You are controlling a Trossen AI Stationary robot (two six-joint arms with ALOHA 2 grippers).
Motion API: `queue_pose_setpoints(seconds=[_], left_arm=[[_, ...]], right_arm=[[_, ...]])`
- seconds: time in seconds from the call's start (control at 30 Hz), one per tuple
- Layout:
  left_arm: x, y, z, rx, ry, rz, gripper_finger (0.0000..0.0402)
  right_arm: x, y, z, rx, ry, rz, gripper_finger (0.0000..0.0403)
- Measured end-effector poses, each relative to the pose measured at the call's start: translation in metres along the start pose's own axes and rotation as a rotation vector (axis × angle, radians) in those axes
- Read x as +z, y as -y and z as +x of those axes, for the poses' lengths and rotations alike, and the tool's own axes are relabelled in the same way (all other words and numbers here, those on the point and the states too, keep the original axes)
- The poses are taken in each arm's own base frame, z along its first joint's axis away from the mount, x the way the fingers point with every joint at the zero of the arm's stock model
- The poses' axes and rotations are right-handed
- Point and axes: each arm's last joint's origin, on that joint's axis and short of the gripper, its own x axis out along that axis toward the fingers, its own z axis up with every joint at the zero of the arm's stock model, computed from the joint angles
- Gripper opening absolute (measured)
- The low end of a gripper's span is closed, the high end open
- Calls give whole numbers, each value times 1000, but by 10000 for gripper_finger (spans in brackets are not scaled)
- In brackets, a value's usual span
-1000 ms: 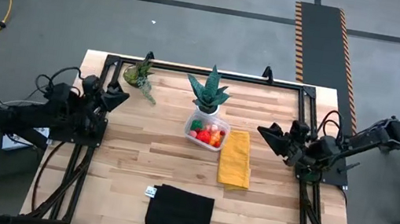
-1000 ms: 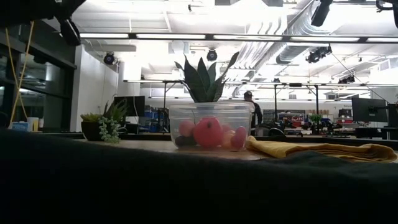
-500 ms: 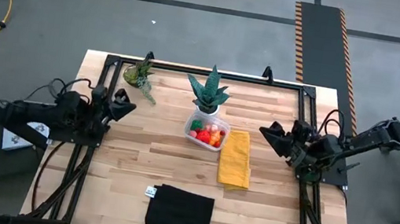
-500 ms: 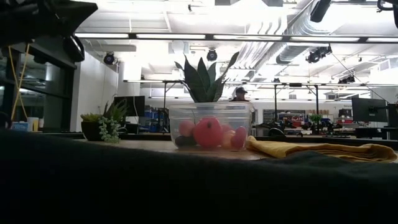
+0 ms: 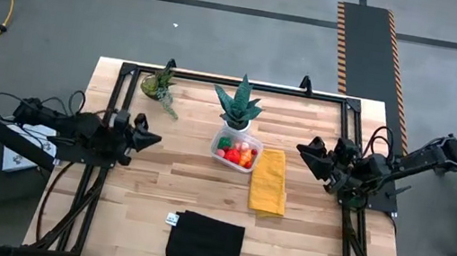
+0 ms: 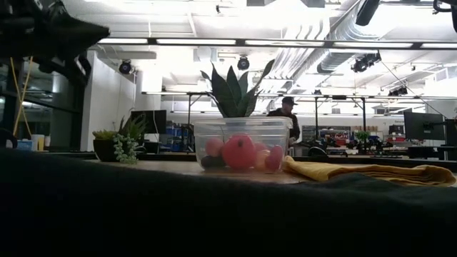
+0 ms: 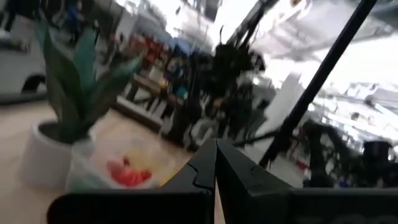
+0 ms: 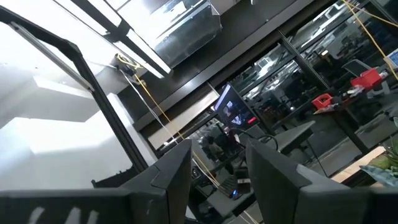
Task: Pick and placing Produce into tupperware
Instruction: Return to Home Position
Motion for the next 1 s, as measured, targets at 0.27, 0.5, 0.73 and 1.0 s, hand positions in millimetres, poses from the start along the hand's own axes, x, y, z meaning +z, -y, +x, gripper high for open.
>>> queue_pose_setpoints(seconds=[0.27, 0.5, 0.73, 1.0], left_arm=[[-14, -3, -1, -35, -170, -17, 0], [-15, -1, -1, -89, -211, -26, 1], [-15, -1, -1, -95, -207, 34, 1], [-15, -1, -1, -96, -207, 33, 1]], right_arm=[[-1, 1, 0, -6, -12, 4, 142], [-4, 2, 0, -26, -37, 87, 142], [-5, 1, 7, -67, -23, -18, 142], [6, 7, 23, -69, 0, -500, 142]])
